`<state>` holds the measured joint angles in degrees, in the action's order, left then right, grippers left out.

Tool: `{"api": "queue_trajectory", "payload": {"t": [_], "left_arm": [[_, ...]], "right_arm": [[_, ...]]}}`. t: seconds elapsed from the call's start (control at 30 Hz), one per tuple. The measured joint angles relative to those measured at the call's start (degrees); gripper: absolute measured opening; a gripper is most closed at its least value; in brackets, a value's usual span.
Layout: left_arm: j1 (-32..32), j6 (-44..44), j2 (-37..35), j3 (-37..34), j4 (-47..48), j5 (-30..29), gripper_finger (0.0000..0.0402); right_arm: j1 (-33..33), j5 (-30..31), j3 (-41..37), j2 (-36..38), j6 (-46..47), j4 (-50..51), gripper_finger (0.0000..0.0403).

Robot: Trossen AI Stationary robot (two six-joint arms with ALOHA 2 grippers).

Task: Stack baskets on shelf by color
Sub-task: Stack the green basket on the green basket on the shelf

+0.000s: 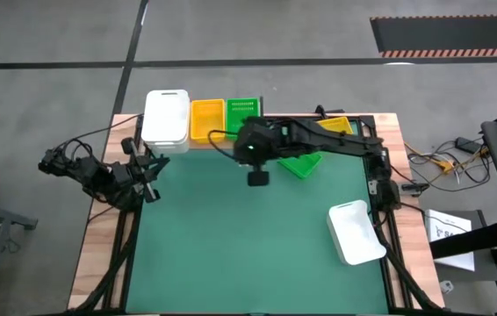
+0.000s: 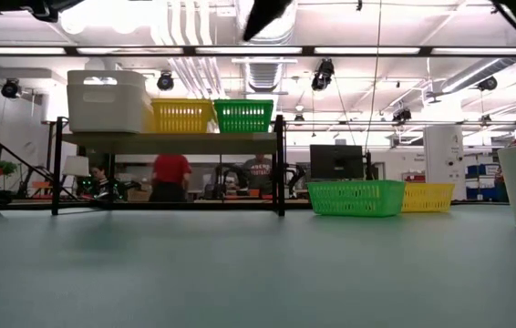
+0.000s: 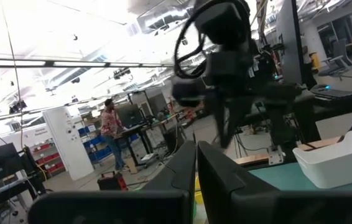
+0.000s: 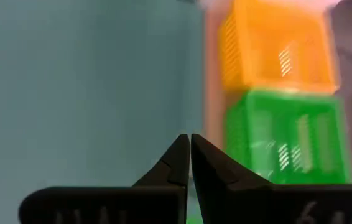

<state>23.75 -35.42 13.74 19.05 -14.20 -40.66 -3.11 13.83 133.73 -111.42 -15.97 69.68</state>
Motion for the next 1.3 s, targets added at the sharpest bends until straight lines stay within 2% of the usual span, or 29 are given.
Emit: {"api": "queue_trajectory", "payload": {"t": [0.13, 0.3, 0.43, 0.63, 0.83, 0.93, 1.3], "left_arm": [[0.01, 0.11, 0.48, 0.0, -0.96, 0.0, 0.0001], [0.02, 0.21, 2.22, 0.0, -4.43, 0.02, 0.0001], [0.01, 0.29, 4.0, 0.0, -6.61, 0.17, 0.0001], [0.01, 0.53, 7.05, 0.0, -10.94, 0.95, 0.0001], [0.0, 0.52, 10.35, 0.0, -16.43, 2.21, 0.0001], [0.02, 0.51, 11.75, 0.06, -18.19, 2.67, 0.0001], [0.04, 0.87, 15.18, 0.11, -21.63, 3.82, 0.0001]], "right_arm": [[0.61, -4.57, -2.77, 2.24, 2.57, 6.28, 0.0009], [1.55, -5.51, -13.65, 6.83, 3.23, 5.88, 0.0009], [1.47, -5.42, -26.35, 12.61, 4.03, -0.52, 0.0009], [1.53, -5.58, -45.35, 22.23, 1.3, -17.33, 0.0009], [0.45, -5.87, -59.27, 29.62, -3.53, -31.97, 0.0009], [0.01, -6.41, -63.85, 32.68, -4.15, -34.6, 0.0009], [-0.29, -6.82, -78.29, 43.18, 1.3, -34.43, 0.0011]]}}
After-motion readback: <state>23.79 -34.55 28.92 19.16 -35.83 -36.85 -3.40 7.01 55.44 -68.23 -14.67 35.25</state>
